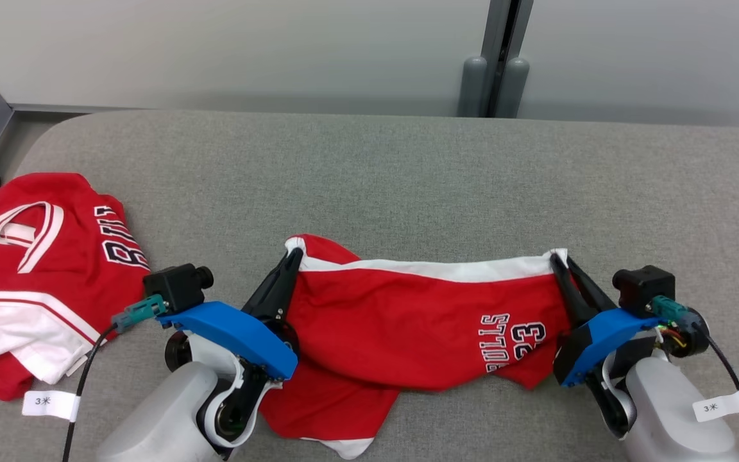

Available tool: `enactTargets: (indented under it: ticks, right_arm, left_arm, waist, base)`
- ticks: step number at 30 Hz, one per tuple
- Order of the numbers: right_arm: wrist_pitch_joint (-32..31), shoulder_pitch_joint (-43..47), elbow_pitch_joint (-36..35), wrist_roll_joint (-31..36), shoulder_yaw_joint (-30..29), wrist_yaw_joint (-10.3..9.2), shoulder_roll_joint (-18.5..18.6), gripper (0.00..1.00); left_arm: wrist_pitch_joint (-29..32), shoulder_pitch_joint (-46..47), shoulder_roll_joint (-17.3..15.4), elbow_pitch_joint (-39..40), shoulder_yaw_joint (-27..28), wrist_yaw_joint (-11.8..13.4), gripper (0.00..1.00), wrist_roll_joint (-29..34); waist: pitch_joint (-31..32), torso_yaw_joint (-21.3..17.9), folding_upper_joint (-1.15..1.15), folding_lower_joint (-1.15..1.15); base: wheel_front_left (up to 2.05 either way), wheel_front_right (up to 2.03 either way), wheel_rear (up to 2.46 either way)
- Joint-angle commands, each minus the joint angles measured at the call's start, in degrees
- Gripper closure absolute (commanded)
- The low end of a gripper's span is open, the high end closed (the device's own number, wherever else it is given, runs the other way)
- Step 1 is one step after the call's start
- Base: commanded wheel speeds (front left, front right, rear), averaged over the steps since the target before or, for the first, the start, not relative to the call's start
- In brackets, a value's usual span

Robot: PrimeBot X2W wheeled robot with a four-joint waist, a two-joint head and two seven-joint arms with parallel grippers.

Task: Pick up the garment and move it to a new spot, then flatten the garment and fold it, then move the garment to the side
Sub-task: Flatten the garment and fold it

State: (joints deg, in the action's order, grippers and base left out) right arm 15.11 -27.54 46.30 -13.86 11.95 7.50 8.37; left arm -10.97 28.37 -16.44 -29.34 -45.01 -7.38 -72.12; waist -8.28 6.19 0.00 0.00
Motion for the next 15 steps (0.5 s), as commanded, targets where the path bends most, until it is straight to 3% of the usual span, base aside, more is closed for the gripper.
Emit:
enactTargets:
  ticks: [1,15]
  right_arm:
    - [0.03,0.59,-0.99,-0.58,-0.28,-0.02,0.19,1.00]
    - [0.03,0.30,-30.26,-7.94,-3.03,-0.01,4.77,1.00]
  left_arm:
    - [-0.40,1.04,-0.45,0.48,-0.02,-0.16,1.00,-0.04]
    - [-2.35,11.15,-11.71,12.02,-2.57,-0.17,1.00,4.71]
  waist:
    - [0.50,-0.30,0.00,0.00]
    - [10.27,-2.39,0.00,0.00]
  base:
    - [0.00,0.00,0.00]
    - [0.00,0.00,0.00]
